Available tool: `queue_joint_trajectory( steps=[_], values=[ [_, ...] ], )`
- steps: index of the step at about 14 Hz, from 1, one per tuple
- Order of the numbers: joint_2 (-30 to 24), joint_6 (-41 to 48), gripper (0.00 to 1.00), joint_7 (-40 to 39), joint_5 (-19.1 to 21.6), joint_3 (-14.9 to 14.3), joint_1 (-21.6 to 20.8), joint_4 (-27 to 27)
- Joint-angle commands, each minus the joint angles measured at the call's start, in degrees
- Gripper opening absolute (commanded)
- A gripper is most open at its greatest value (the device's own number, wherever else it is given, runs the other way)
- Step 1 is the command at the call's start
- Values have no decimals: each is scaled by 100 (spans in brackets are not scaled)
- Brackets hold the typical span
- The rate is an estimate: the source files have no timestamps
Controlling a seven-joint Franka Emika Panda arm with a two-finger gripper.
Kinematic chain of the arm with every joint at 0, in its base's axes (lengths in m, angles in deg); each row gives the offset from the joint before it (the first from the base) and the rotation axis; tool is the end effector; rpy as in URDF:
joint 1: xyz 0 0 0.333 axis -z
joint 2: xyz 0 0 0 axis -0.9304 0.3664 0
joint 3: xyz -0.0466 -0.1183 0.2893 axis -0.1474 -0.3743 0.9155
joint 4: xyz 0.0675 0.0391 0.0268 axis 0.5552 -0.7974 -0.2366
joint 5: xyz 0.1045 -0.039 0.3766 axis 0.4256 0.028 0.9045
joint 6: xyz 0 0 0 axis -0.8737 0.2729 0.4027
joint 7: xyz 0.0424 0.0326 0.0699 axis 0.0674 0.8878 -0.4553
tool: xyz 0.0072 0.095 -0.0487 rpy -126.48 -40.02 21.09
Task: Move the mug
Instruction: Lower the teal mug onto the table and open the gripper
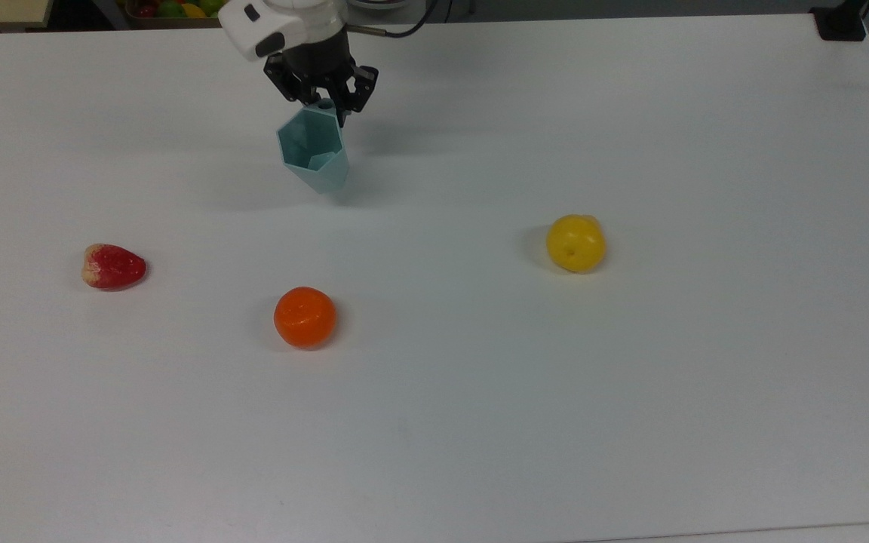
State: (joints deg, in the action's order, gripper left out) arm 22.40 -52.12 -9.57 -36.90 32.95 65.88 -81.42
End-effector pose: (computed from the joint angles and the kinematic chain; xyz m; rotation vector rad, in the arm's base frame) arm 0.5347 -0.0041 0.4162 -3.1305 0.2143 -0.0007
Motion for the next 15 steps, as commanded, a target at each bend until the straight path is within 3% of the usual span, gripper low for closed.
queue_joint_trajectory(
  steps=[1,11,14,15],
  values=[
    [193,-419,16,-44,-78,9,-80,-73],
    [571,-447,20,-61,-253,158,-89,-55],
    [624,-447,34,-61,-315,159,-89,-55],
    [624,-447,51,-61,-315,159,-89,-55]
  ],
)
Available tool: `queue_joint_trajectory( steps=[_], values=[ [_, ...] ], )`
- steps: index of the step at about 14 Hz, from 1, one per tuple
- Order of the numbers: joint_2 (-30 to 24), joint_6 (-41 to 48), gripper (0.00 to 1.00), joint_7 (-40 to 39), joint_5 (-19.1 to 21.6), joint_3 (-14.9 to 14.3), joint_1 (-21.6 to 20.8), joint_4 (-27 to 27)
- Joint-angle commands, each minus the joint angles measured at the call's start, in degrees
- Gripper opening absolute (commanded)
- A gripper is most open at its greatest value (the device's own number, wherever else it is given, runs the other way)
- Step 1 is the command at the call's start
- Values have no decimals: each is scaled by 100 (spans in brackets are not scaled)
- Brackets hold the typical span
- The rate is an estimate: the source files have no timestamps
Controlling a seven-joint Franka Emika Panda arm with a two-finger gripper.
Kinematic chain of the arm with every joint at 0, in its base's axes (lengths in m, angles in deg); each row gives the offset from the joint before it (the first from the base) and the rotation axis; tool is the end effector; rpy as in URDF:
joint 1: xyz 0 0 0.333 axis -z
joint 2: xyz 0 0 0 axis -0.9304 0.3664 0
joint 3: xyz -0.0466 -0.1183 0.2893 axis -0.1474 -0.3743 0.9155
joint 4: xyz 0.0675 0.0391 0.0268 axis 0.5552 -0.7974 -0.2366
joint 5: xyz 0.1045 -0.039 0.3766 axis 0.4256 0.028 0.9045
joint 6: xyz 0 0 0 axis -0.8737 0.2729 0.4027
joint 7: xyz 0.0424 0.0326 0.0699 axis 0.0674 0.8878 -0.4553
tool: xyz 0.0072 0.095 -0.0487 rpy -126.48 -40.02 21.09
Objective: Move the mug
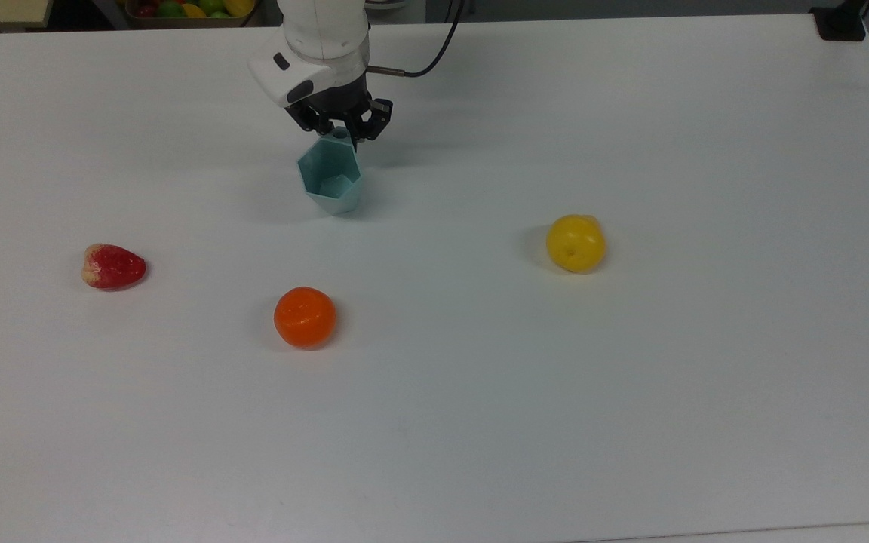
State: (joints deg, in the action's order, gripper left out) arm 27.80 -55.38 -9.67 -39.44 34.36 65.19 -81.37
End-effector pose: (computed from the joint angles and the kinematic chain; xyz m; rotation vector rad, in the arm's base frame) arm 0.5466 0.0143 0.3706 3.1007 -0.1129 -0.0511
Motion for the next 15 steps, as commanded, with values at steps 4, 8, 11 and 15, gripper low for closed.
queue_joint_trajectory(
  steps=[4,8,11,15],
  values=[
    [5,-51,91,-87,-79,17,-21,-35],
    [-118,273,95,-235,-70,17,14,105],
    [-337,895,100,-385,-70,8,85,386],
    [-689,2056,100,-464,-61,-71,418,1133]
  ],
)
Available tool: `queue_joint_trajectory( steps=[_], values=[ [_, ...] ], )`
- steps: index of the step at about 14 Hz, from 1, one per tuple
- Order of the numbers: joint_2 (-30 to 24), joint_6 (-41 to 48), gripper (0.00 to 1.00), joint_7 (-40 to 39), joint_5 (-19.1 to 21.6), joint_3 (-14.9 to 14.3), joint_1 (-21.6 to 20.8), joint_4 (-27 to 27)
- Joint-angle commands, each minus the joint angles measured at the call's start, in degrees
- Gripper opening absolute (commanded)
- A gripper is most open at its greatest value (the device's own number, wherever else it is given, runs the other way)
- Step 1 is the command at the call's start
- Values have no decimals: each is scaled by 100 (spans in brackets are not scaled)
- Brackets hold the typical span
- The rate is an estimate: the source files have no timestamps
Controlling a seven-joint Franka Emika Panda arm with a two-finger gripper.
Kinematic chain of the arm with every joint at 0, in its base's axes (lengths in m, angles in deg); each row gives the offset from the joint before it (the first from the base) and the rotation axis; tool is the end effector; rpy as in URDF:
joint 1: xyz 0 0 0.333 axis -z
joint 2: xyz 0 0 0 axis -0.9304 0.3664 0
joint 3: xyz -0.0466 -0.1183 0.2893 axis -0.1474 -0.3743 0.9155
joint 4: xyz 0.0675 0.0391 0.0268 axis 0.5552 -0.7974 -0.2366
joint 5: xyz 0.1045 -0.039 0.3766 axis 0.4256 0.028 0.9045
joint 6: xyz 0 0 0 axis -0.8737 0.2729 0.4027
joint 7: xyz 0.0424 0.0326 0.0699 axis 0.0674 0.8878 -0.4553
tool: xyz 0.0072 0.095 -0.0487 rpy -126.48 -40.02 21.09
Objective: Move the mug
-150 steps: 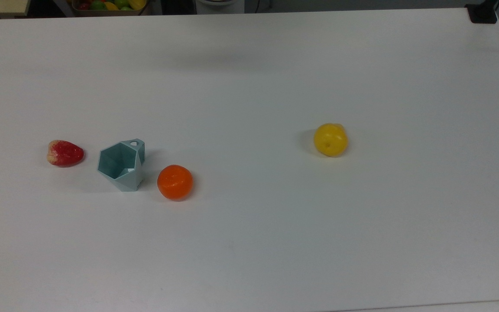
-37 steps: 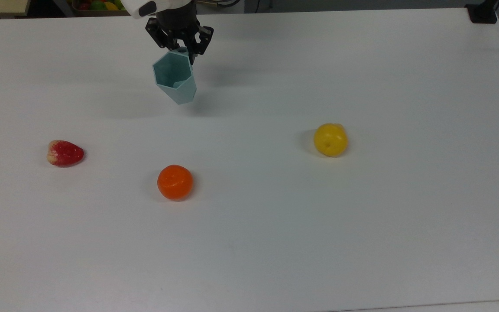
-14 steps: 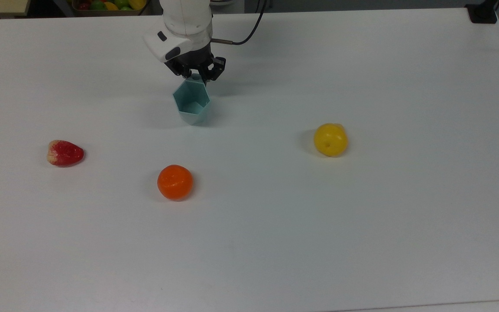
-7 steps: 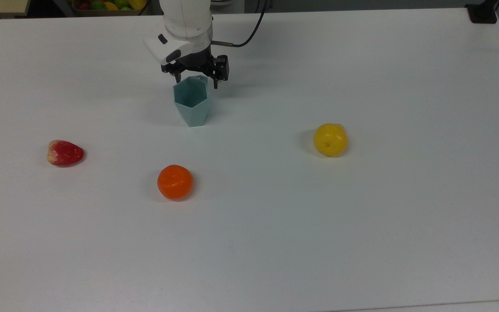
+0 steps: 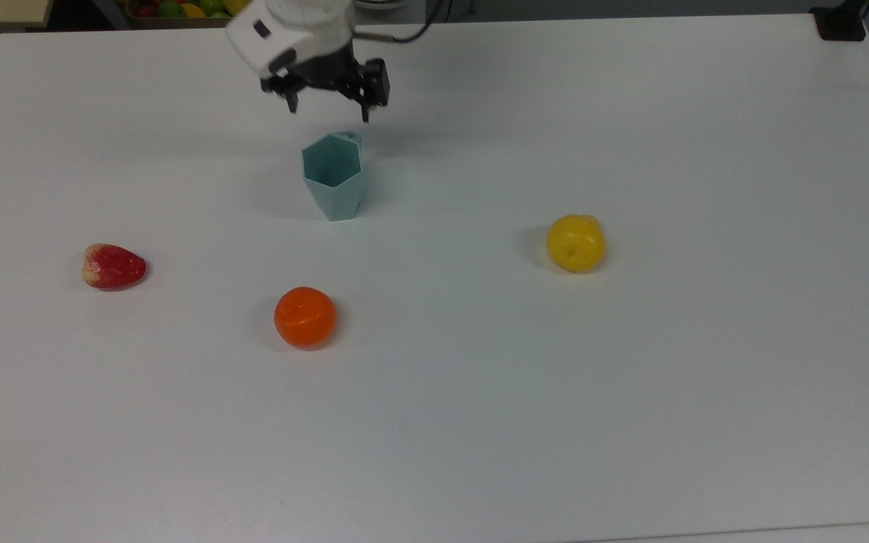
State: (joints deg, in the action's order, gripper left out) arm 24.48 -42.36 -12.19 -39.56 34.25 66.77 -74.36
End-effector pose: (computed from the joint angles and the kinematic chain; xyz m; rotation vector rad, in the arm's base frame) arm 0.5467 -0.0032 0.4391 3.0939 -0.1003 -0.1255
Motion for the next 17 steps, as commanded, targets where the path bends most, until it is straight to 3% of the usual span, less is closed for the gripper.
queue_joint_trajectory(
  steps=[1,3,8,17],
  values=[
    [-366,1087,100,-404,29,-59,452,765],
    [-313,1467,100,-555,56,-59,655,1231],
    [-278,1574,100,-477,319,-59,902,1629],
    [-278,1679,100,-477,346,-68,990,1744]
  ],
)
